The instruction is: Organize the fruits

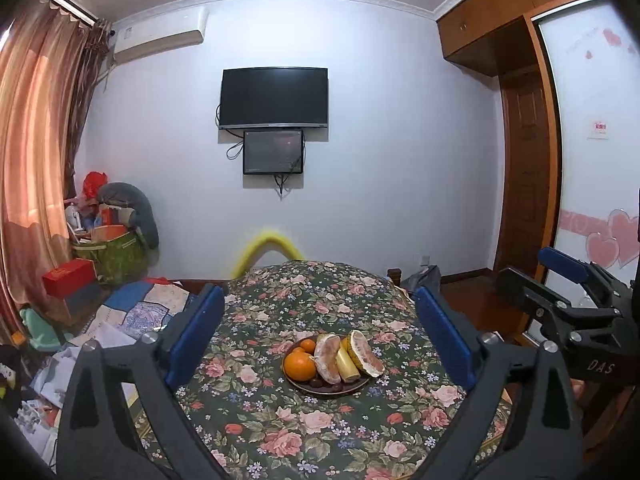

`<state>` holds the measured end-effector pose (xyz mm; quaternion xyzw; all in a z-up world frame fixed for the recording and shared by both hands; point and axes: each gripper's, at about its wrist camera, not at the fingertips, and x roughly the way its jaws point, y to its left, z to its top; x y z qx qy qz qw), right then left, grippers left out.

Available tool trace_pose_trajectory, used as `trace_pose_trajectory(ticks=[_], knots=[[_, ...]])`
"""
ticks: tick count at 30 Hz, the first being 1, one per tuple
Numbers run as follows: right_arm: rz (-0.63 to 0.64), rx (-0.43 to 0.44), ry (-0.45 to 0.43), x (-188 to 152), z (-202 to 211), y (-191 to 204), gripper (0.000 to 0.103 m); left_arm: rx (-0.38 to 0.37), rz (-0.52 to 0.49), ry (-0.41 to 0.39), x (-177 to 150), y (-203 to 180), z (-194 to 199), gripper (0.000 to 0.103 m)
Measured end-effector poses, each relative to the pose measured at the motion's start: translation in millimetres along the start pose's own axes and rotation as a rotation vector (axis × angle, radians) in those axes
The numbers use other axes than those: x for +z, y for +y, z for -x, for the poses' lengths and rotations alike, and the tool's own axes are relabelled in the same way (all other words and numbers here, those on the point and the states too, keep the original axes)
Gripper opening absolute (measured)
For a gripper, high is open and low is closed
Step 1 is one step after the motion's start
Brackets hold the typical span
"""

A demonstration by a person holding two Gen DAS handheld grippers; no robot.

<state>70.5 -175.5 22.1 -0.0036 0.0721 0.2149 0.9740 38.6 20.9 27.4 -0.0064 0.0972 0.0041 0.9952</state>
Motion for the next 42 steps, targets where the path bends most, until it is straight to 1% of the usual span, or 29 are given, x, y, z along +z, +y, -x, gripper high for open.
trace_pose_trajectory(ticks=[11,29,42], knots=[[-0.003,-0.009,0.0,-5,13,-1,0.103,-0.009,0.002,-0.006,-5,-2,5,0.103],[-0.005,-0.01,0.0,-4,17,-3,0.103,-0.015,0.025,0.009,-6,2,2,0.103],[-0.017,-0.008,0.001,0,21,-5,0.103,-0.048,0.017,0.018,-6,-2,0,0.103]])
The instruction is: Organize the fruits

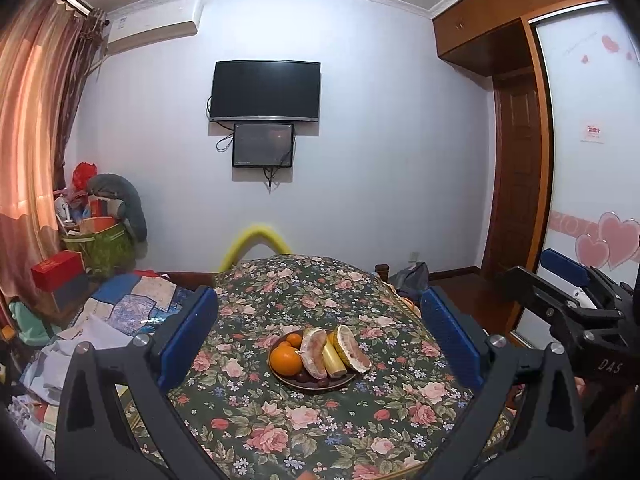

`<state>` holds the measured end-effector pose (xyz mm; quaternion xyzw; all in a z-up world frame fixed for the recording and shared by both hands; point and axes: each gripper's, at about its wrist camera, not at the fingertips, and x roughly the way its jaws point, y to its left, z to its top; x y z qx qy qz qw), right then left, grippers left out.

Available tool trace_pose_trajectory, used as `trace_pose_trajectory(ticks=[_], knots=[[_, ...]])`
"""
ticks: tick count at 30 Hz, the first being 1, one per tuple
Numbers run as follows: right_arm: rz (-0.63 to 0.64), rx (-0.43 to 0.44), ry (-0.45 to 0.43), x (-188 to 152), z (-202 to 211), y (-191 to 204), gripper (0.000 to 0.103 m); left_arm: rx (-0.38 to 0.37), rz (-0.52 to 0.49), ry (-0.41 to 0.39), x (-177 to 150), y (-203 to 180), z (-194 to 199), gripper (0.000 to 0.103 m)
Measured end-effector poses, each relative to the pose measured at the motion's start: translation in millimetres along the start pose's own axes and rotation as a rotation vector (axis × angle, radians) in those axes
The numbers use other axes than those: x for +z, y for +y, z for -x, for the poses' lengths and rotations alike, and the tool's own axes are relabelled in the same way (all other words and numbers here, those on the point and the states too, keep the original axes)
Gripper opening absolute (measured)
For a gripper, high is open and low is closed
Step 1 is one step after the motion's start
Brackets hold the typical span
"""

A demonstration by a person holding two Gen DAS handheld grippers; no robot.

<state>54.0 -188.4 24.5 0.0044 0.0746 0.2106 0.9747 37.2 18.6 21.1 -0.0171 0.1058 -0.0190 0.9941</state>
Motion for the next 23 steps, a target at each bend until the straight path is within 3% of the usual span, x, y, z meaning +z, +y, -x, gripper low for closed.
trace_pose_trajectory(ticks=[23], knots=[[-0.009,-0.002,0.006,4.2,1.8,-2.5,0.103,-0.017,0.02,0.024,-0.6,4.8,-3.7,0.103]])
